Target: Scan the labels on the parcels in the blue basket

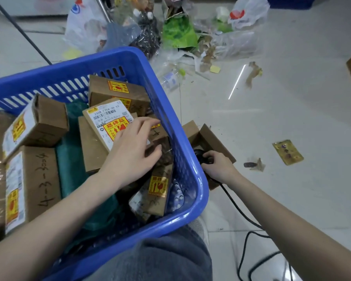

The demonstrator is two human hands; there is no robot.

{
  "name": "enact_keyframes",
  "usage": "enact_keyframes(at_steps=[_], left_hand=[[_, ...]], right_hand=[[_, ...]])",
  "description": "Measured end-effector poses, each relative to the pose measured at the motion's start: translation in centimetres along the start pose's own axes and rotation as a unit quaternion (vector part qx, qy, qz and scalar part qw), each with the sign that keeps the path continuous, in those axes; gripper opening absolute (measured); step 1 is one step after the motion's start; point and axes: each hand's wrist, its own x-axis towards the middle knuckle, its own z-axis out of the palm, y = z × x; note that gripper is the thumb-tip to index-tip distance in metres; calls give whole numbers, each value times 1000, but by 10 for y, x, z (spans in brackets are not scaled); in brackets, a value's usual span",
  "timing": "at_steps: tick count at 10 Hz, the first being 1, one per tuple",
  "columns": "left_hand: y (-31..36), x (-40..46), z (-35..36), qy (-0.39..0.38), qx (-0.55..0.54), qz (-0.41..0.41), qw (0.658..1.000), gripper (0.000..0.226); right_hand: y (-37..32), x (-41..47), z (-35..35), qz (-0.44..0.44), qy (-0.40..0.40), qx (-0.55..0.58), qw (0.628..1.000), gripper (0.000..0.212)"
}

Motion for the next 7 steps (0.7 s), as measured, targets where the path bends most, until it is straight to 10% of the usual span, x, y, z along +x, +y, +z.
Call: enact_keyframes(at_steps=[7], left_hand=[[14,-30,-125,119,0,10,993,53]], right_hand=[[-103,-104,-92,-155,159,4,975,30]])
